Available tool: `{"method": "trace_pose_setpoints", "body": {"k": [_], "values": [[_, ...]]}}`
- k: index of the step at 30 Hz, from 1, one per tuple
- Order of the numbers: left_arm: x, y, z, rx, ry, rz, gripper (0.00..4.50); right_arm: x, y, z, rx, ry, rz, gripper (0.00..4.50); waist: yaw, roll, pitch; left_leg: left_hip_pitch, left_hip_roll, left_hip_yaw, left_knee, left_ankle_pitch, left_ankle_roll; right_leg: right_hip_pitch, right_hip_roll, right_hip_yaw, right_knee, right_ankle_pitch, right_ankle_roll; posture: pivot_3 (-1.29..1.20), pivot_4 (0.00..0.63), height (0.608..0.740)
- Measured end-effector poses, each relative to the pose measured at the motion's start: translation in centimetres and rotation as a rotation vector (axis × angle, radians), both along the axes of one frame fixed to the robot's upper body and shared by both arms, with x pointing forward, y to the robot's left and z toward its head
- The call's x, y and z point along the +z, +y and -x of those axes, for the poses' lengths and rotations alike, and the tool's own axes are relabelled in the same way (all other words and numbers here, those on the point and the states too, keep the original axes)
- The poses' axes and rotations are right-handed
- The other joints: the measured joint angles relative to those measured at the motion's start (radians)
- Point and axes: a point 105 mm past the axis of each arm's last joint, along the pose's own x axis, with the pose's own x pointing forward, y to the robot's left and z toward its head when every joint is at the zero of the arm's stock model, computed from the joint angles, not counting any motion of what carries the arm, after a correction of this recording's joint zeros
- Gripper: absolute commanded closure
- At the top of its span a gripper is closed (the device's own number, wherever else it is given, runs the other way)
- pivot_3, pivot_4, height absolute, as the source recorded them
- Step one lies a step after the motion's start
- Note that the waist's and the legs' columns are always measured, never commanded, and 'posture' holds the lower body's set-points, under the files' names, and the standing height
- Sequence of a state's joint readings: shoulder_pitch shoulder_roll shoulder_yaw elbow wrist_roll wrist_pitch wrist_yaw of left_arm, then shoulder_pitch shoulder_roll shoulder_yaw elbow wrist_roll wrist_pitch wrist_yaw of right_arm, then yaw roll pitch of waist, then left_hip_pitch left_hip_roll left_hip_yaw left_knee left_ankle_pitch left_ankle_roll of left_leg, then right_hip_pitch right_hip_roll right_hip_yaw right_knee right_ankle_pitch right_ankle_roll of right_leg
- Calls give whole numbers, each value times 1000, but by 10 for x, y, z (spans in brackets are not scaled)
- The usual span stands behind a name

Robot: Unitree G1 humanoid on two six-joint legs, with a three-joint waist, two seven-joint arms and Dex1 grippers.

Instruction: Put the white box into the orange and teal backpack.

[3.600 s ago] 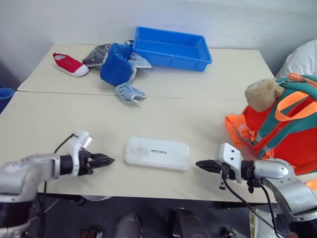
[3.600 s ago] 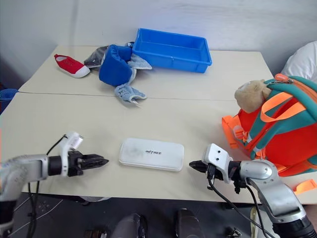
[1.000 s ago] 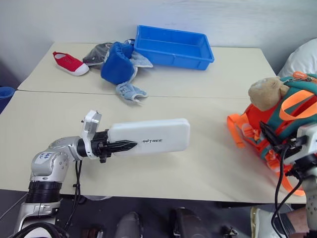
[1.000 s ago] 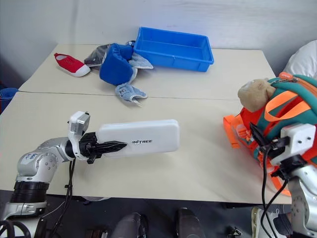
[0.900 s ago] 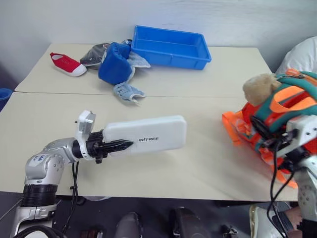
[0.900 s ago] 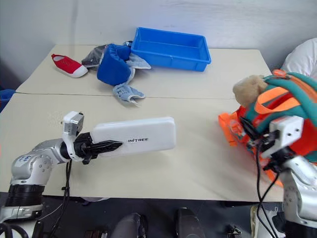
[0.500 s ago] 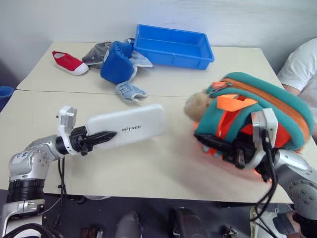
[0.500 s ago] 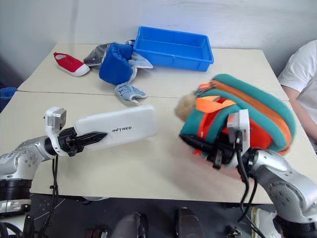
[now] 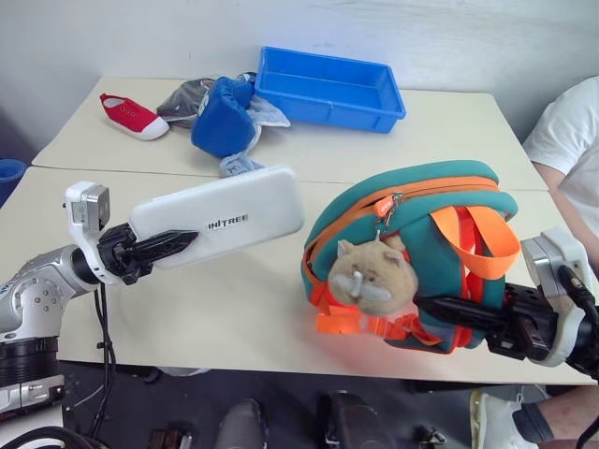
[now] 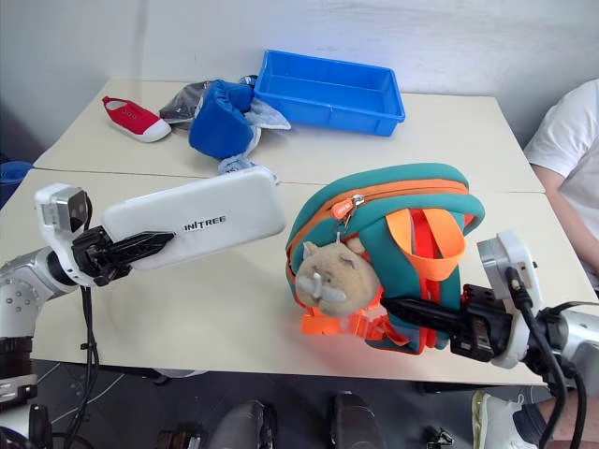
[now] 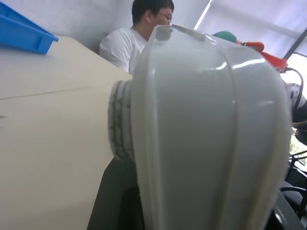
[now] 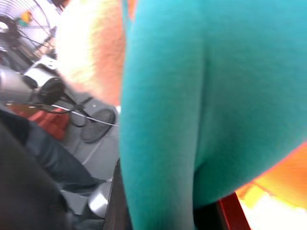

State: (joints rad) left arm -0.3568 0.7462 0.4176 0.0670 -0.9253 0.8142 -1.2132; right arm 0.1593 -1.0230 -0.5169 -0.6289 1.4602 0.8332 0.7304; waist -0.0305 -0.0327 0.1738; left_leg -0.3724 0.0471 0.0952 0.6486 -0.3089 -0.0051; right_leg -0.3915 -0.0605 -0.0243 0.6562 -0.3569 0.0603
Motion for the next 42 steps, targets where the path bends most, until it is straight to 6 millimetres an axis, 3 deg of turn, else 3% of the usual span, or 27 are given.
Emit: {"method": "trace_pose_setpoints", "body": {"k": [5, 9, 16, 22, 25, 28, 30, 36, 39, 42], "values": [[29, 7, 17, 18, -30, 93, 3257, -6, 7, -4, 13, 10, 2, 4457, 2, -1, 1, -1, 0, 0, 0, 1, -2, 0, 0, 0, 0, 0, 0, 0, 150, 740], [44, -9, 33, -69, -58, 49, 3257, -7, 12, -8, 25, -2, 0, 4457, 4, -2, 1, 0, -1, 0, 1, 2, -4, 1, -1, 0, -1, 1, 1, 0, 150, 740], [21, -30, 30, -140, -41, -93, 3257, -10, 15, -11, 26, -1, 0, 4457, 4, -2, 1, 0, -1, 0, 0, 3, -4, 1, 0, 0, -1, 0, 1, 0, 150, 740], [-2, -51, 6, -134, -188, -305, 3257, -16, 10, -6, -2, 26, 0, 4457, 14, -2, 1, 0, -2, 0, 0, 2, -2, 2, 0, 0, -2, 0, 1, 0, 150, 740], [-1, -66, -5, -144, -216, -375, 3257, -17, 8, -1, -6, 35, 9, 4457, 26, -2, 1, 0, -2, 0, 1, 0, 2, 2, -1, 1, -2, 1, 1, 0, 150, 740], [10, -100, -18, -180, -235, -439, 3257, -18, 8, 0, -7, 37, 14, 4457, 41, -3, 1, 0, -3, -2, 2, 0, 3, 4, -1, 1, -3, 2, 3, 0, 150, 740], [11, -144, -25, -220, -253, -494, 3257, -17, 9, 0, -10, 24, 14, 4457, 48, -3, 1, -1, -4, -1, 2, 0, 4, 5, -1, 3, -5, 3, 6, 0, 150, 740], [-1, -213, -29, -329, -387, -538, 3257, -19, 10, -2, -26, 13, 4, 4457, 48, -2, 1, -2, -4, 1, 2, 3, 1, 4, 0, 3, -8, 3, 6, 0, 150, 740], [-5, -236, -33, -345, -390, -490, 3257, -18, 10, -4, -35, -5, 3, 4457, 47, -2, 1, -3, -4, 1, 3, 3, 1, 3, 1, 3, -7, 3, 6, 0, 150, 740], [-6, -243, -33, -353, -366, -460, 2308, -18, 12, -5, -46, -13, -4, 4500, 47, -2, 1, -3, -4, 1, 3, 4, 1, 2, 1, 3, -5, 3, 6, 0, 150, 740]]}}
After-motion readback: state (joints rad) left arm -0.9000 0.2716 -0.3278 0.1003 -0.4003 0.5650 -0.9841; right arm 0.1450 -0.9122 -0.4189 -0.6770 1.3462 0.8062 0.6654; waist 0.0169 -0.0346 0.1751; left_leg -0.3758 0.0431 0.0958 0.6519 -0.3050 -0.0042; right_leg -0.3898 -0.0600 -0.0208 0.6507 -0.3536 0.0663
